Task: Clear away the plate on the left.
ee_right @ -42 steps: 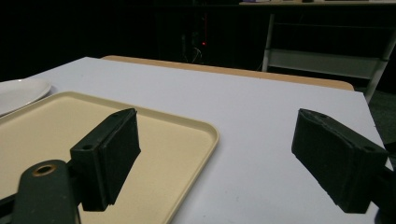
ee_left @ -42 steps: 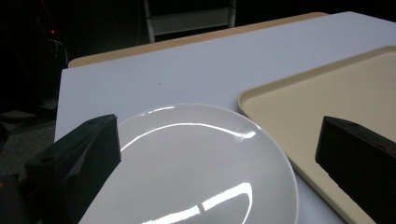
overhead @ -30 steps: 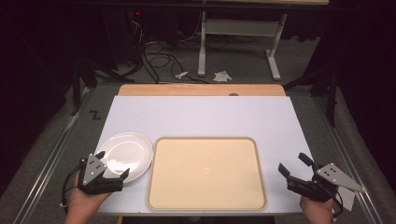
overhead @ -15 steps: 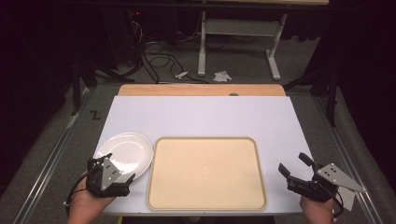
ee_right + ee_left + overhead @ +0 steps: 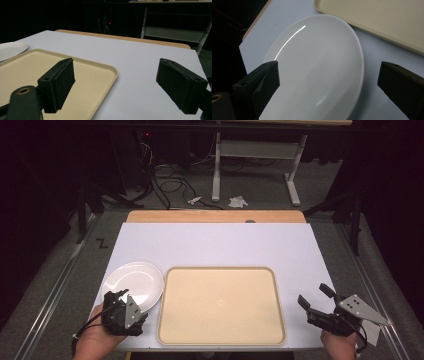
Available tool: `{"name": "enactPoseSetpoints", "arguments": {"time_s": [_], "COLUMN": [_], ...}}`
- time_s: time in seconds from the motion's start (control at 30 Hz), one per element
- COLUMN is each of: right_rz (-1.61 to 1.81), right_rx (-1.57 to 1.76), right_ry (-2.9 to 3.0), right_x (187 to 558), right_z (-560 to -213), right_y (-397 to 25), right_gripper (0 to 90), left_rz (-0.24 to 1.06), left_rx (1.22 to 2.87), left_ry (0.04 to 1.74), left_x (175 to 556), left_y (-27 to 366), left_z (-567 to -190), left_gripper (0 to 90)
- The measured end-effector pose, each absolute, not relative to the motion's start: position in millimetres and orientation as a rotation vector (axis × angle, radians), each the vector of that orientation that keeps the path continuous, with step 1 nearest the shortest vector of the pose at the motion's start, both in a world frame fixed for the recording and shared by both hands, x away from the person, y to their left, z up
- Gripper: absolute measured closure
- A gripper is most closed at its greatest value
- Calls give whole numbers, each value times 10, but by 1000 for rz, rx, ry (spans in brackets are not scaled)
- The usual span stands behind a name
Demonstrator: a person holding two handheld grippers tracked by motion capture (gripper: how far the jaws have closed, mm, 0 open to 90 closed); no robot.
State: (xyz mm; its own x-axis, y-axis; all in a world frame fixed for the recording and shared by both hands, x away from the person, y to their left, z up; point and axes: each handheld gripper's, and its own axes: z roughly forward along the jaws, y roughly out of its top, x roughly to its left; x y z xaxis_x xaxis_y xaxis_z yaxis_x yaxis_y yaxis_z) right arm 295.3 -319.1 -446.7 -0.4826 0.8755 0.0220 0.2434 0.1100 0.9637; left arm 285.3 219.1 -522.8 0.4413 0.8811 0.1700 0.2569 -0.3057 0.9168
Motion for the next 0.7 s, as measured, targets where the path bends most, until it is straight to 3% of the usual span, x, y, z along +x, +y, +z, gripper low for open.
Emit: {"name": "enactPoseSetpoints", "arguments": {"time_s": [0.33, 0.7], "right_rz": [1399, 1405], "right_rx": [1093, 1101], "right_ry": [1809, 1810], "right_x": [2956, 2960], "right_z": [-4471, -4481], "right_y": [-3192, -3194], "right_gripper": [162, 162], "left_rz": [943, 997], "left_rx": [1720, 1947], "left_ry": [990, 921], "left_x": [2861, 2842], "left_y": [2047, 2084], "left_z": [-5388, -5471], "left_gripper": [121, 205]}}
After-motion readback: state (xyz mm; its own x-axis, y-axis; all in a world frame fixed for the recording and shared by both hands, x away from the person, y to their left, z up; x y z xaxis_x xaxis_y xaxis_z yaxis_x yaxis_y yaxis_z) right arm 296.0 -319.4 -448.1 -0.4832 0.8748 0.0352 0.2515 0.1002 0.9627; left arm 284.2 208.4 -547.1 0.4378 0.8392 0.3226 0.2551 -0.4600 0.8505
